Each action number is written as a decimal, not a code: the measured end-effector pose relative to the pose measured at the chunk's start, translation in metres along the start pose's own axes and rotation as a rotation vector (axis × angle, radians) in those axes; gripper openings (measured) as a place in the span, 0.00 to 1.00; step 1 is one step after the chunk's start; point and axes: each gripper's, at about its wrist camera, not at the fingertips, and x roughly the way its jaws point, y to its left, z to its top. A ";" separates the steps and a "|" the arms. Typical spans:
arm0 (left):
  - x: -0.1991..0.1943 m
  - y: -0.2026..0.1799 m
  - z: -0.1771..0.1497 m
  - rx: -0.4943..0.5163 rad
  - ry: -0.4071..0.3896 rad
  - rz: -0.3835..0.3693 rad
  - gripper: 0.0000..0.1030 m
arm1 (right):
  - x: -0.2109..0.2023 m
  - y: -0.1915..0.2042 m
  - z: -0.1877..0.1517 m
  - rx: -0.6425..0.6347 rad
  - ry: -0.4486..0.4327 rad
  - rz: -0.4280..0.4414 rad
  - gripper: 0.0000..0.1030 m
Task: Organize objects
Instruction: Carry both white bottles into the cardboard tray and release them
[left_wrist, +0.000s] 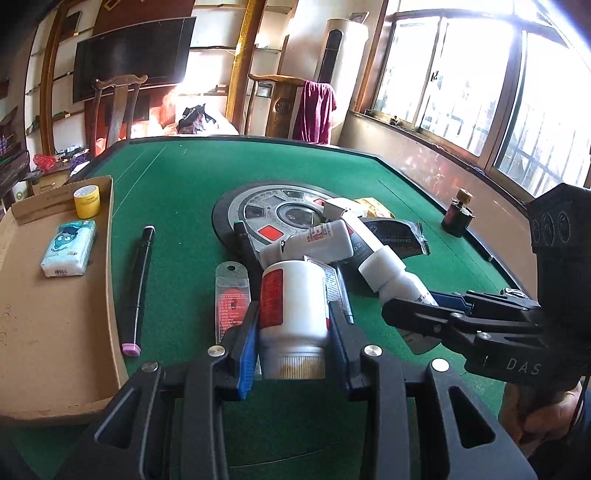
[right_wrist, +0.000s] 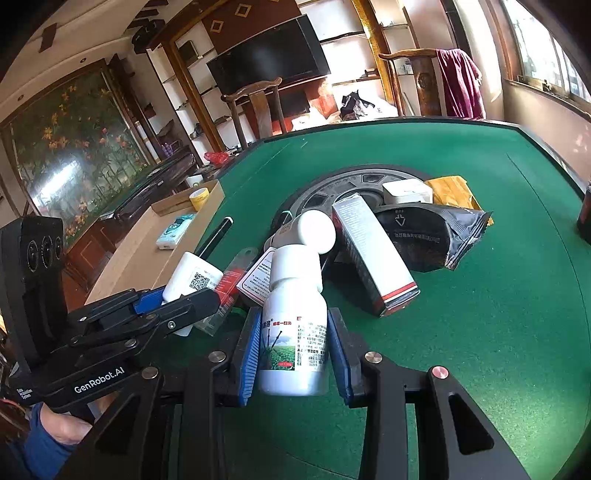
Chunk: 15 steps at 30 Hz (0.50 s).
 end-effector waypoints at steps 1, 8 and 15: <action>-0.003 0.000 0.001 -0.003 -0.008 -0.004 0.32 | 0.000 0.001 0.000 0.004 0.000 0.002 0.36; -0.030 0.014 0.003 -0.073 -0.031 -0.058 0.32 | -0.004 0.015 0.004 0.024 0.000 0.019 0.36; -0.069 0.056 0.006 -0.149 -0.084 -0.047 0.32 | -0.002 0.058 0.017 -0.038 0.020 0.062 0.36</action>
